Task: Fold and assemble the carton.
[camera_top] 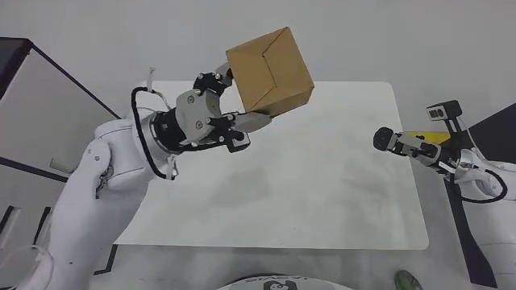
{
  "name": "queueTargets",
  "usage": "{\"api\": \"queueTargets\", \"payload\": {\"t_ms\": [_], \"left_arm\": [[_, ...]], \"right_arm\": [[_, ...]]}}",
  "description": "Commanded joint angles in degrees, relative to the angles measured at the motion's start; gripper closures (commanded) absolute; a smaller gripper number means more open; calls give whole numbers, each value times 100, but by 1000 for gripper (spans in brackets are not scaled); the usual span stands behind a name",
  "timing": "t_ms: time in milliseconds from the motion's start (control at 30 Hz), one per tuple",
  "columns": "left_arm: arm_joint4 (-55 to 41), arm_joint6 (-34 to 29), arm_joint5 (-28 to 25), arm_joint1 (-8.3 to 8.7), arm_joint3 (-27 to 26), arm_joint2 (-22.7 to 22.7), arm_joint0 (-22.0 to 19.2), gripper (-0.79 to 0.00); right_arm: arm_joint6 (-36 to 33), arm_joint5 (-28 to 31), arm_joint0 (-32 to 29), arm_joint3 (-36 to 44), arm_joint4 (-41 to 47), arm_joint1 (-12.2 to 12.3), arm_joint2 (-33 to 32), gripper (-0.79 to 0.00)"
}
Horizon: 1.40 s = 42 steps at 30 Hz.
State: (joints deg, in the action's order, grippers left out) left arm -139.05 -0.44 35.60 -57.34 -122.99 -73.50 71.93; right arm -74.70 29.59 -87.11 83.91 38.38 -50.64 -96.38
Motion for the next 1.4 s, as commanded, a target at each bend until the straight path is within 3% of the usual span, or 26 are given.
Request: {"api": "queueTargets", "payload": {"t_ms": [0,267,633,1267,1367], "left_arm": [[-471,153,-146,-3,-50,-55,46,0],[-1946,616,-524,-24,-187,-111,247,0],[-3161,390,-497,-120,-171,41,476,0],[-3695,203,-202,-275,-112,151,671,0],[-3121,389,-26,-271,-93,2,617,0]], "right_arm": [[0,0,0,0,0,0,0,-785],[0,0,0,0,0,0,0,-785],[0,0,0,0,0,0,0,-785],[0,0,0,0,0,0,0,-785],[0,0,0,0,0,0,0,-785]]}}
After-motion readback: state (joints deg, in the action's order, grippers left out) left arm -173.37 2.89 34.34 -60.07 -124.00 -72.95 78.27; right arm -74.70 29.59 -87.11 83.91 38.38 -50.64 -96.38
